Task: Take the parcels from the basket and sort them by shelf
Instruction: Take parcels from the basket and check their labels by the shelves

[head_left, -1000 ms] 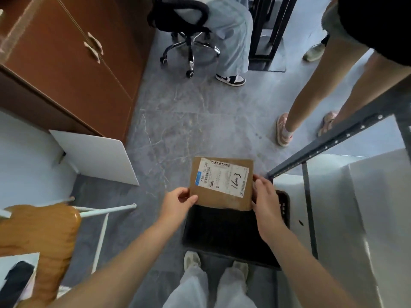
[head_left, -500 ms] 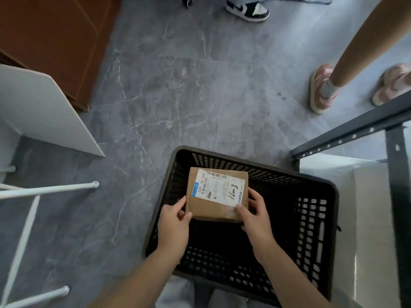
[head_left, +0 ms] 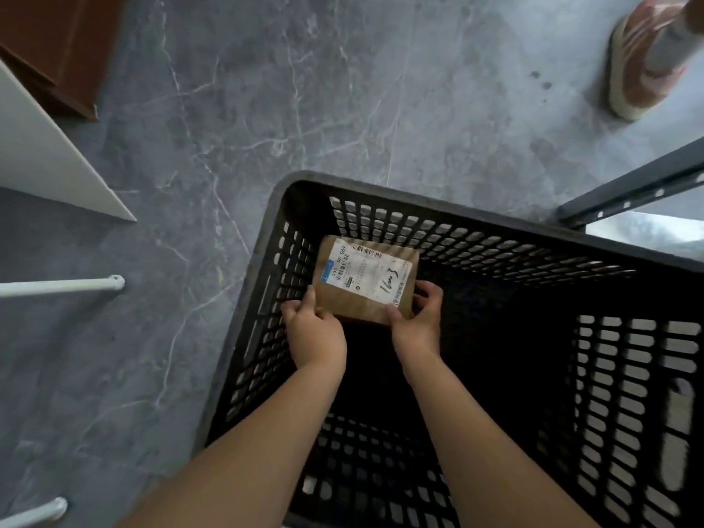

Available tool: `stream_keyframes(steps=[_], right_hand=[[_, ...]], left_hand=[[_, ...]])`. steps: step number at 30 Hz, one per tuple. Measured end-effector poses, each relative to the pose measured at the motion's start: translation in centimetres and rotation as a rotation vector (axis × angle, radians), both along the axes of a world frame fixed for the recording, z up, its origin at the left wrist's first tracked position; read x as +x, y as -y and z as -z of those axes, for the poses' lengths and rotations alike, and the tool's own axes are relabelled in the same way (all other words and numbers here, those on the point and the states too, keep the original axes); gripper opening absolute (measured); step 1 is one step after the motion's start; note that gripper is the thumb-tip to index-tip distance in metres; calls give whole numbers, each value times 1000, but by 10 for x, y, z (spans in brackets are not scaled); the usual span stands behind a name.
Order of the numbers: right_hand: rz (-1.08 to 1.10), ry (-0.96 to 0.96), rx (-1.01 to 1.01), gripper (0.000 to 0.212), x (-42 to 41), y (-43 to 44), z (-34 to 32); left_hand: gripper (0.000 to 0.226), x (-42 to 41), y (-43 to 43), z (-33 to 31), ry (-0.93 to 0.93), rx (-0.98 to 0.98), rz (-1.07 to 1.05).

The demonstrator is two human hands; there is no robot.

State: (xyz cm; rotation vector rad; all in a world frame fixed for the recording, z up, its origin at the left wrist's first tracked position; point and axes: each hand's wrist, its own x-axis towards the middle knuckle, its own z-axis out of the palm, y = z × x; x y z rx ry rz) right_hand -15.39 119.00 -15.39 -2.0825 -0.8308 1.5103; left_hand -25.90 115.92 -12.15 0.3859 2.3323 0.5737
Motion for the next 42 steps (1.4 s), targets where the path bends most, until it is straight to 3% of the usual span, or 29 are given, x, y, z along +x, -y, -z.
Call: stream_keyframes(steps=[6,9,12,16,19,26,36,42], right_hand=[[-1,70,-46,53,-14,4,17],[-163,154,-171,52,-14,-5,12],[-297,312,-285,60,-20,-18,-11],[-378,333,-164,41,-34,-26,-80],[-321,281,-57,31,-31,-37,-156],[-398,249,397,45,-9,-82,-395],[-399,709,957,59,79,-120,-799],[-263,920,1212,64,119,-89,-950]], left_hand=[[56,2,14,11,23,44,73],[56,2,20,4,103,-32,189],[48,2,18,-18,136,-97,353],[46,8,-5,-84,101,25,503],[49,8,-27,-151,-4,60,618],[52,6,-93,-377,-266,261,785],[56,73,-130,-779,-752,799,799],[58,111,-110,-911,-842,1041,825]])
